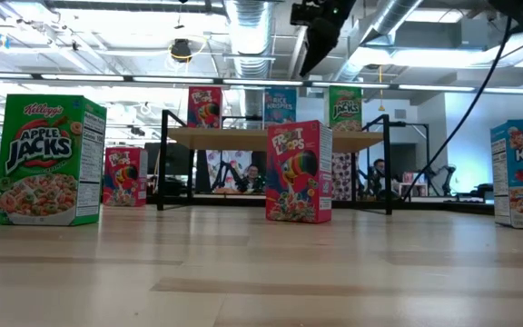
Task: Stack cereal on shelf
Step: Put the top green cereal box on the shelf aligned with the other green cereal box
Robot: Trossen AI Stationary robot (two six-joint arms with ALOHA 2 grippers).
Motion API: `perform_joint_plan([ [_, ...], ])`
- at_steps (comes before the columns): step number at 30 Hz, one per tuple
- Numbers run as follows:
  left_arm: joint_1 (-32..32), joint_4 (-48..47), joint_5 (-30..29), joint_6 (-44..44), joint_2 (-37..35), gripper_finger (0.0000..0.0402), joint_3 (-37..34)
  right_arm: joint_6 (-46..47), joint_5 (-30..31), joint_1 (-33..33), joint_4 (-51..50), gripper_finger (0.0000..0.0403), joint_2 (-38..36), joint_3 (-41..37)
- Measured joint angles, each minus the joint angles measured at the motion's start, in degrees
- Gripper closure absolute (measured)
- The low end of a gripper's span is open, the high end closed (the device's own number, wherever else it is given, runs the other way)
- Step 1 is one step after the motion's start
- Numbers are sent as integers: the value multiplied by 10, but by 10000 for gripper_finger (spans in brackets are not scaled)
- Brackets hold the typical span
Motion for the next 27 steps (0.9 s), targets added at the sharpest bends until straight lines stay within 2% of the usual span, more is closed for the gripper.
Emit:
perform_joint_plan([
  [13,0,0,0,0,0,177,0,107,-41,20,-104,147,-76,0],
  [16,0,0,0,0,0,177,0,113,-62,29,-115,147,-96,0],
  [23,0,1,1,-18,0,177,0,137,-64,58,-133,147,-135,0],
  [27,3,1,53,-10,0,177,0,154,-64,69,-141,147,-151,0],
])
